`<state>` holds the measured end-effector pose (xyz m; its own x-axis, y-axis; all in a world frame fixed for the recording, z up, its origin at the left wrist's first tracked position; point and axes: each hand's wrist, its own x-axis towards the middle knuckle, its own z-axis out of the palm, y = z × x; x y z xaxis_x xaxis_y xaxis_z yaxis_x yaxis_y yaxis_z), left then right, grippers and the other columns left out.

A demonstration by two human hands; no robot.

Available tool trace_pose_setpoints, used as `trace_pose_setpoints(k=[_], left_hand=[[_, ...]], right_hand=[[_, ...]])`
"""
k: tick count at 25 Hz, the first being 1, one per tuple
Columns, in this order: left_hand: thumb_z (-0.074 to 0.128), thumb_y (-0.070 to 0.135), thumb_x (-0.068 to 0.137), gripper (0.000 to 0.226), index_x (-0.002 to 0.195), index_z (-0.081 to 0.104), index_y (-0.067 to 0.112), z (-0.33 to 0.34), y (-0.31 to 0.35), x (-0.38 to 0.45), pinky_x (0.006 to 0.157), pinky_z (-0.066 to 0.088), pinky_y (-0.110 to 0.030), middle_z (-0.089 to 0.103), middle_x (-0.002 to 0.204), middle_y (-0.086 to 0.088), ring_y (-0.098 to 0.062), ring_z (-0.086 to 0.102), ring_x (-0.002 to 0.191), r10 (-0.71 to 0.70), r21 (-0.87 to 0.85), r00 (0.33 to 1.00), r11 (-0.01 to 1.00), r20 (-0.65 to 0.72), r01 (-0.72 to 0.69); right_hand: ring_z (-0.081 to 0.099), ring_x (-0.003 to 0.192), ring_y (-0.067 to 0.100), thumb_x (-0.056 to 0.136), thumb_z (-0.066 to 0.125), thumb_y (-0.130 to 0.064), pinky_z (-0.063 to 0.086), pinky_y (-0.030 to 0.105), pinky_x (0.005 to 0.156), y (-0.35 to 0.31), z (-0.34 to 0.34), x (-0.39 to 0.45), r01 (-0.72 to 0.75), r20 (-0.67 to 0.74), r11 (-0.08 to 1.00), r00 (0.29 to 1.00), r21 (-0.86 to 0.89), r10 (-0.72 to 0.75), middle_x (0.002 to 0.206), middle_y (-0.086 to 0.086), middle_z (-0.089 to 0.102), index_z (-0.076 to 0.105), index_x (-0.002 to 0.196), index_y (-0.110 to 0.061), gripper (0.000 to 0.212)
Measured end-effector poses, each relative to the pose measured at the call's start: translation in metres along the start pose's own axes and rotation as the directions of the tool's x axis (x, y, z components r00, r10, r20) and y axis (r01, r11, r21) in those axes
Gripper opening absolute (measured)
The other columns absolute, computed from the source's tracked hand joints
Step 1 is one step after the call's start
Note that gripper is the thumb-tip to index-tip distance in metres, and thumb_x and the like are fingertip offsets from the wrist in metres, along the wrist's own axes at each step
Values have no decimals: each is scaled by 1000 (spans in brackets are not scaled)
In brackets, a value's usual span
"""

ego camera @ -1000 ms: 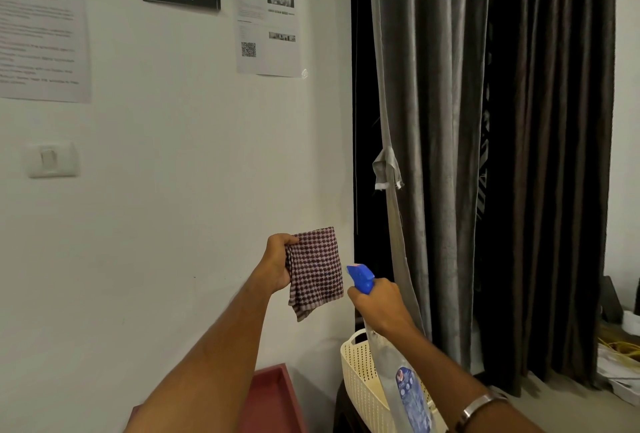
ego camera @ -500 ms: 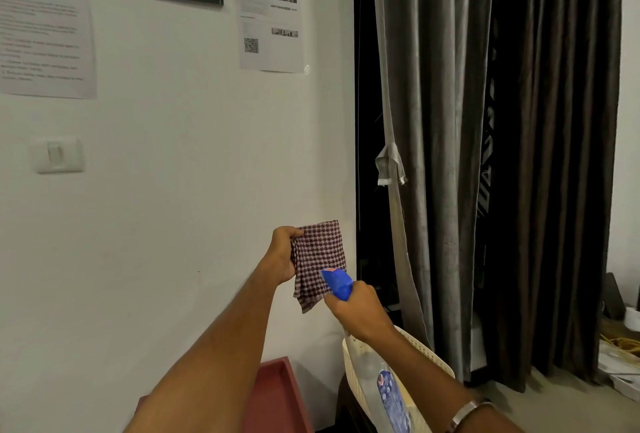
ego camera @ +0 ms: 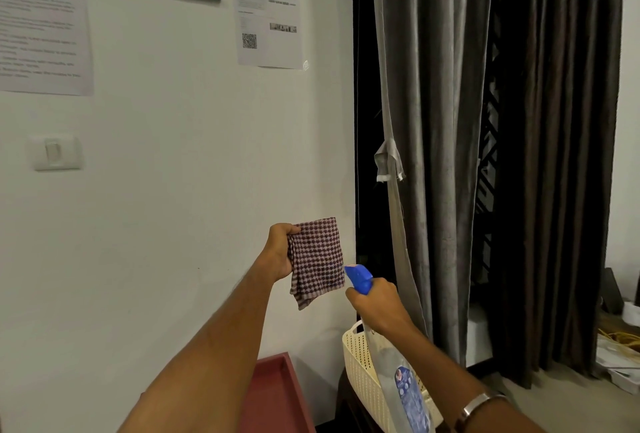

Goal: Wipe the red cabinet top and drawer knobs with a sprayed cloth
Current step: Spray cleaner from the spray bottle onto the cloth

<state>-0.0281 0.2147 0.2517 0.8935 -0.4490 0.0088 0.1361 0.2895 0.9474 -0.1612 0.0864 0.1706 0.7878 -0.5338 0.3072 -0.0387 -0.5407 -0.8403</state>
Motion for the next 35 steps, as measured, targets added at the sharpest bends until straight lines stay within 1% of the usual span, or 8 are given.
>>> trace_pose_setpoints(k=[3,8,13,17,21,26,30,35], left_hand=[[41,17,86,23,82,61,6,3,-2,0,72,50,-38,66,83,-12,-26,61,76,2,-5,1000,1000,4,-2],[40,16,87,24,79,61,6,7,-2,-3,69,50,-36,65,79,-12,-25,60,72,0,-18,1000,1000,13,0],[40,17,87,24,81,61,7,3,1,-4,72,50,-37,66,82,-11,-25,60,75,19,-5,1000,1000,-3,-19],[40,16,87,23,81,60,7,3,2,-5,76,49,-39,66,83,-11,-26,60,77,15,0,1000,1000,-3,-15],[39,15,87,23,79,59,7,5,4,-8,75,49,-38,65,82,-11,-25,60,76,12,-6,1000,1000,6,-12],[39,15,88,23,81,59,6,8,1,-9,74,49,-38,65,82,-12,-26,60,76,5,-3,1000,1000,7,-5],[40,15,88,25,81,61,5,13,-4,-12,71,51,-38,66,80,-13,-27,61,74,0,-6,1000,1000,7,0],[41,15,88,24,82,61,5,13,-1,-12,73,51,-39,66,82,-13,-27,61,75,3,1,1000,1000,10,-3]], right_hand=[[50,57,12,82,63,-25,46,21,56,-1,10,-8,15,66,1000,998,-2,-15,67,1,49,50,82,-18,14],[47,58,12,81,61,-25,43,21,56,-5,25,-22,43,123,999,992,-15,-41,64,0,46,45,70,-22,20],[49,58,11,81,62,-24,45,21,56,1,19,-20,17,78,1000,997,8,-17,67,2,47,48,79,-19,15],[48,56,11,83,62,-22,45,19,53,5,6,-13,-23,-3,999,1000,27,23,66,3,48,52,86,-12,14],[46,54,9,84,61,-23,40,17,51,11,-4,-11,-60,4,998,998,-32,61,64,2,47,52,84,-11,15],[47,55,10,84,61,-23,41,17,53,2,-7,-9,8,-12,1000,1000,-5,-9,64,0,47,51,85,-13,14],[48,55,10,84,62,-25,43,17,53,-13,0,-10,63,24,998,998,11,-63,64,0,47,52,85,-16,13],[47,55,10,84,61,-23,44,18,54,-15,2,-11,63,5,998,998,29,-63,63,0,47,50,78,-20,14]])
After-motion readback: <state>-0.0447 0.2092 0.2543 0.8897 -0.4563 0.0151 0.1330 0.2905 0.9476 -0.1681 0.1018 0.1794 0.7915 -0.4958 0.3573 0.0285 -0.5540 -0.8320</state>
